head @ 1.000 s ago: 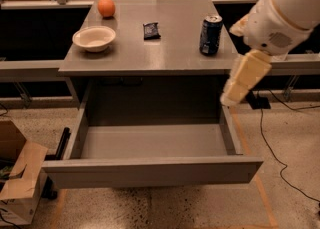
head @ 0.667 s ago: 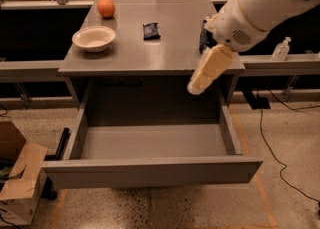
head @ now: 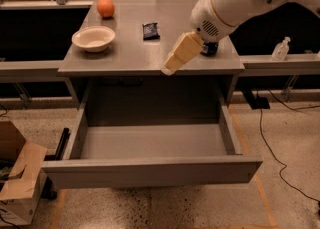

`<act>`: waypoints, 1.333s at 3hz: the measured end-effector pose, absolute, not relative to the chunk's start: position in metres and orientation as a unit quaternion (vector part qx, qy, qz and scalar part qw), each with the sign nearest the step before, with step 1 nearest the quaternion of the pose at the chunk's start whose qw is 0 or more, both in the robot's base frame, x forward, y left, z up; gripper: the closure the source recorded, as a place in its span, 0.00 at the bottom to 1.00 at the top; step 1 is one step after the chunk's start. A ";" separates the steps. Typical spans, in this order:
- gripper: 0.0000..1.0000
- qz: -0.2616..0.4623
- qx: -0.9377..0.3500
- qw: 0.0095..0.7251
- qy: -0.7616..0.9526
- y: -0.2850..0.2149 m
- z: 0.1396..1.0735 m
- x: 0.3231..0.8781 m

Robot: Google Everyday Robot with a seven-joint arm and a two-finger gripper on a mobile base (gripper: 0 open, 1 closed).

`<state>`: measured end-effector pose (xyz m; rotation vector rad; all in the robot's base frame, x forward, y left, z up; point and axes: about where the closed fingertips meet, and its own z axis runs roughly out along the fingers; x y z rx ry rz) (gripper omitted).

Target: Place rxbar blueberry into top drawer

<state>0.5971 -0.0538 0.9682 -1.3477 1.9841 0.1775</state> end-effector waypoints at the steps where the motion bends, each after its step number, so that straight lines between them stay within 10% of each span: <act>1: 0.00 0.076 -0.514 0.363 0.773 -0.056 0.951 0.602; 4: 0.00 0.122 -0.414 0.462 0.775 -0.016 0.914 0.742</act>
Offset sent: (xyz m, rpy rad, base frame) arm 0.1250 0.0465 -0.0218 0.2272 -0.1557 -0.0656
